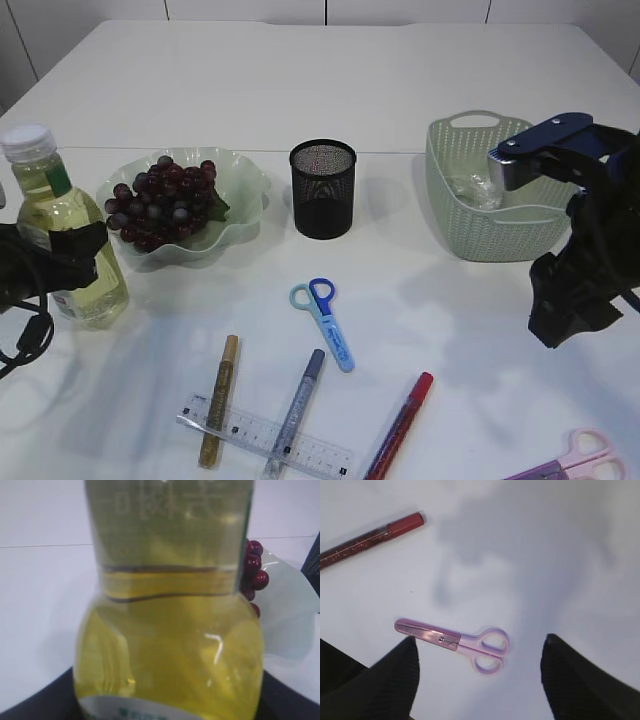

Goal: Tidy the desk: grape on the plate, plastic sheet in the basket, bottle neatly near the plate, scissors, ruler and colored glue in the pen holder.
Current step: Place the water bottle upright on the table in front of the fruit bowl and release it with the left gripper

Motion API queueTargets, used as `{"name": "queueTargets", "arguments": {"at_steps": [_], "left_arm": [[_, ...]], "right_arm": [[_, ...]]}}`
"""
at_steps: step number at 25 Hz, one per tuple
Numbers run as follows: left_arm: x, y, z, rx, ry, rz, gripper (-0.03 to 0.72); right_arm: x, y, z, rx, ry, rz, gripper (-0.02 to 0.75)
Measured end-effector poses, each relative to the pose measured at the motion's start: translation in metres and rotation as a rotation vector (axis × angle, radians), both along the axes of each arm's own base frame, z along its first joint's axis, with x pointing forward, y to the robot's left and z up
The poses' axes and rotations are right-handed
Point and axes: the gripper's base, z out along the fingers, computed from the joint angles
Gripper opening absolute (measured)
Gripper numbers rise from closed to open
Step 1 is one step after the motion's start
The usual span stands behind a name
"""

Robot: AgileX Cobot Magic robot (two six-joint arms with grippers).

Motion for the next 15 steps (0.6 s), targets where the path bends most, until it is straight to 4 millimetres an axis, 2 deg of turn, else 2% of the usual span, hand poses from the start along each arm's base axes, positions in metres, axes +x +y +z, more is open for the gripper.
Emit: {"name": "queueTargets", "arguments": {"at_steps": [5,15], "left_arm": [[0.0045,-0.0013,-0.0062,0.004,0.014,-0.009,0.444],[0.0056,-0.0013,-0.0065,0.004,0.015,-0.008,0.444]], "right_arm": [[0.0017,0.0001,0.0003,0.0,-0.019,0.002,0.584],[0.0019,0.0001,0.0003,0.001,-0.021,0.003,0.583]]}}
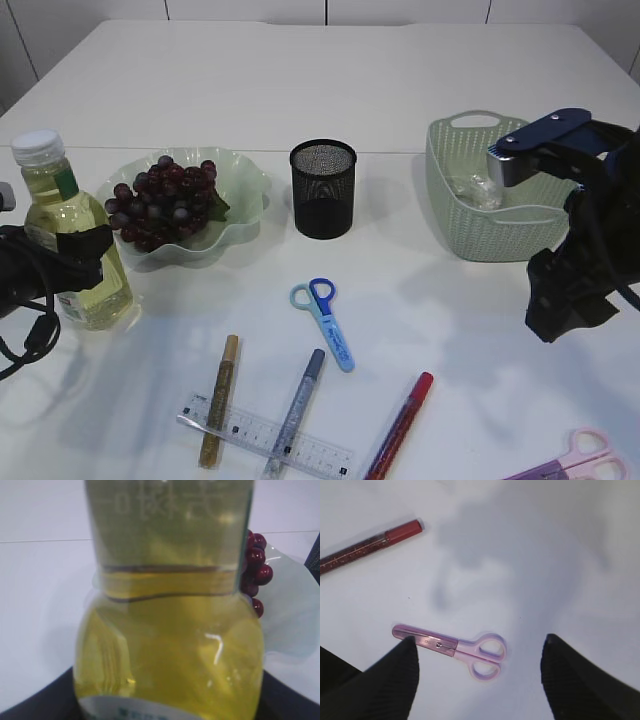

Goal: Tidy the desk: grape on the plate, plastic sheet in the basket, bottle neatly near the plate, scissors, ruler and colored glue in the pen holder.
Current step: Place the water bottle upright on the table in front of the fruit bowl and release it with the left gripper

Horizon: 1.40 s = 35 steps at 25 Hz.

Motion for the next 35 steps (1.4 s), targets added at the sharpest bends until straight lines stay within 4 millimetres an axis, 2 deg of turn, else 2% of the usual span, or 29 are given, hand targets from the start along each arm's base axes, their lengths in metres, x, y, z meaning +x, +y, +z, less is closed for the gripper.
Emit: {"name": "queueTargets", "arguments": {"at_steps": [35], "left_arm": [[-0.0014,-0.0058,-0.0005,0.017,-0.001,-0.073,0.445]], "right_arm": [[0.0008,0.0001,0.0001,0.001,-0.009,0.001,0.583]]}}
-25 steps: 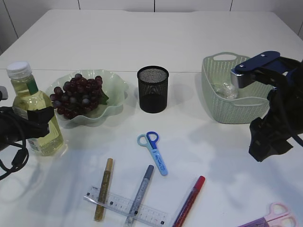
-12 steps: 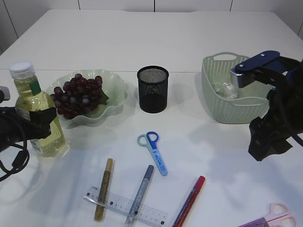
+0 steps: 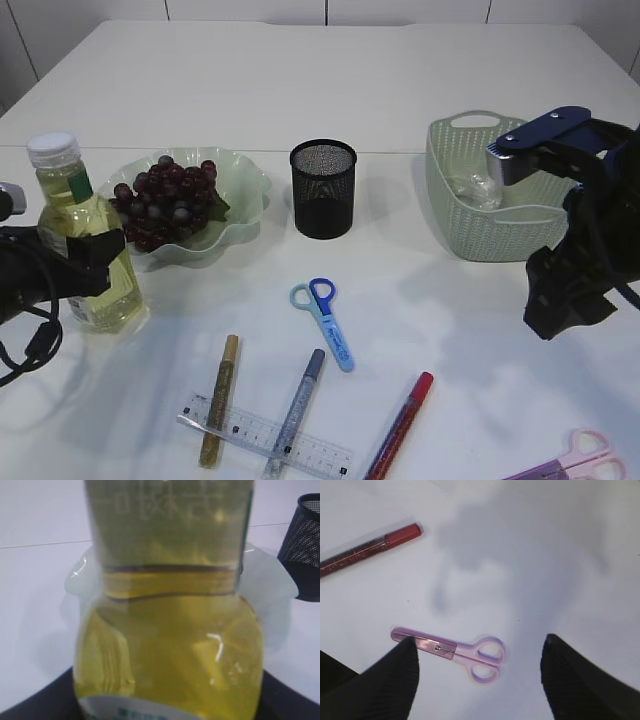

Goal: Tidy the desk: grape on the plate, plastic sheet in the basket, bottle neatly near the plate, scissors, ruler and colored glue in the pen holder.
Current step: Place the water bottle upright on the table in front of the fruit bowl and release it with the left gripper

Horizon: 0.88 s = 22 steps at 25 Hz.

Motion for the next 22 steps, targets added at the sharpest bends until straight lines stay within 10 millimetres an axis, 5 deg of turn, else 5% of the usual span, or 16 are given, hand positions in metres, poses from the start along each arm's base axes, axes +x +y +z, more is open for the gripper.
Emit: {"name": "queueTargets", "arguments": {"at_steps": [22], "left_arm": [[0.0006,-0.0019,0.0022,0.0,-0.024,-0.022,0.571]], "right_arm": [[0.0004,0.0001,0.0001,0.001,-0.004,0.0,0.583]]}}
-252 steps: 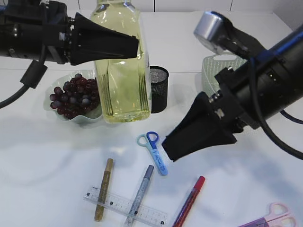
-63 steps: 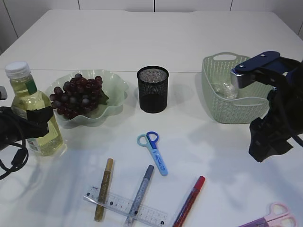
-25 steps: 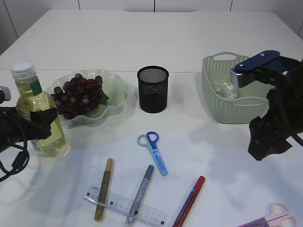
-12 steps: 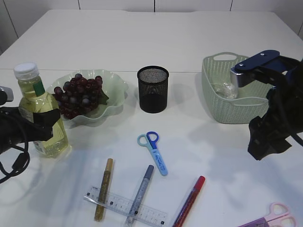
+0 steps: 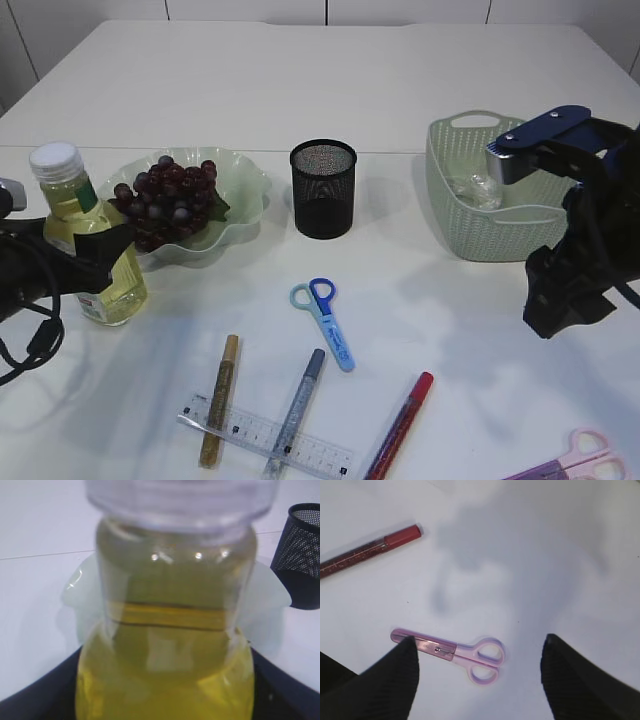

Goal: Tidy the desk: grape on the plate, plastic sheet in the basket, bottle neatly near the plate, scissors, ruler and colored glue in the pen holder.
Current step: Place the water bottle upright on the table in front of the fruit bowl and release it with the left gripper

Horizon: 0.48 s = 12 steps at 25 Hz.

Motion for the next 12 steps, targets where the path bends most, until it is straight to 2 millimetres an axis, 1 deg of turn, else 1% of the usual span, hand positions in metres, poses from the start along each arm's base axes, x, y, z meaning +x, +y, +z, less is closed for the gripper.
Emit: {"name": "queueTargets", "arguments": {"at_steps": [12], "left_arm": [[0.0006,-0.0001,0.001,0.004,-0.011,-0.002,0.573]], "right_arm": [[0.0001,0.0001,0.0,0.001,-0.002,0.0,0.583]]}}
